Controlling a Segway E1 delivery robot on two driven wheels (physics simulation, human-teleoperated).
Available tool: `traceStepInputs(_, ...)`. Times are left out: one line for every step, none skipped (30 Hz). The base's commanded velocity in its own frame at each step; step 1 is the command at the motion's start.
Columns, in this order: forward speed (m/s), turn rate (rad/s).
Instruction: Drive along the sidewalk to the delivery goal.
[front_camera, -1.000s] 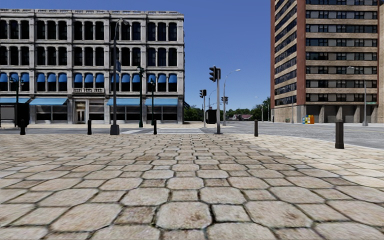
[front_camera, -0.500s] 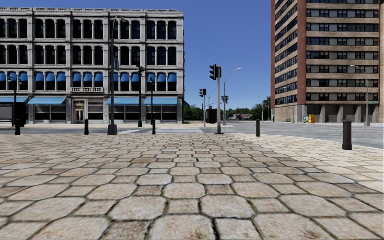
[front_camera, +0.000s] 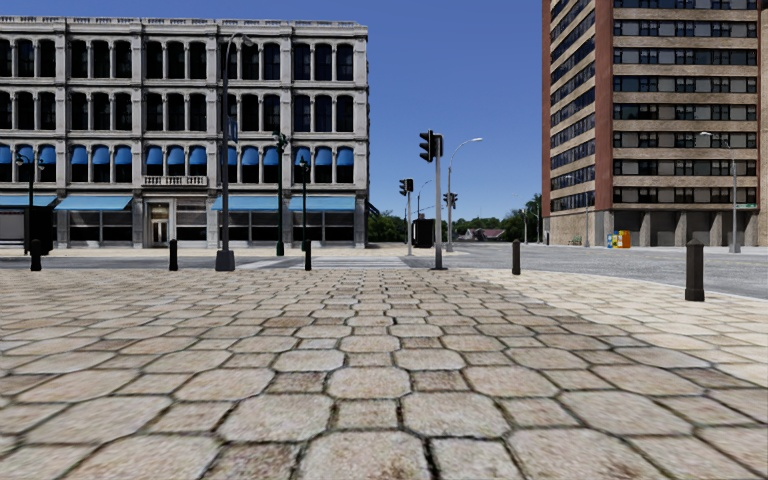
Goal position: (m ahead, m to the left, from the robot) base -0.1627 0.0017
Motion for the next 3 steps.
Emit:
traceStepInputs(0.00, 0.00)
traceStepInputs(0.00, 0.00)
traceStepInputs(0.00, 0.00)
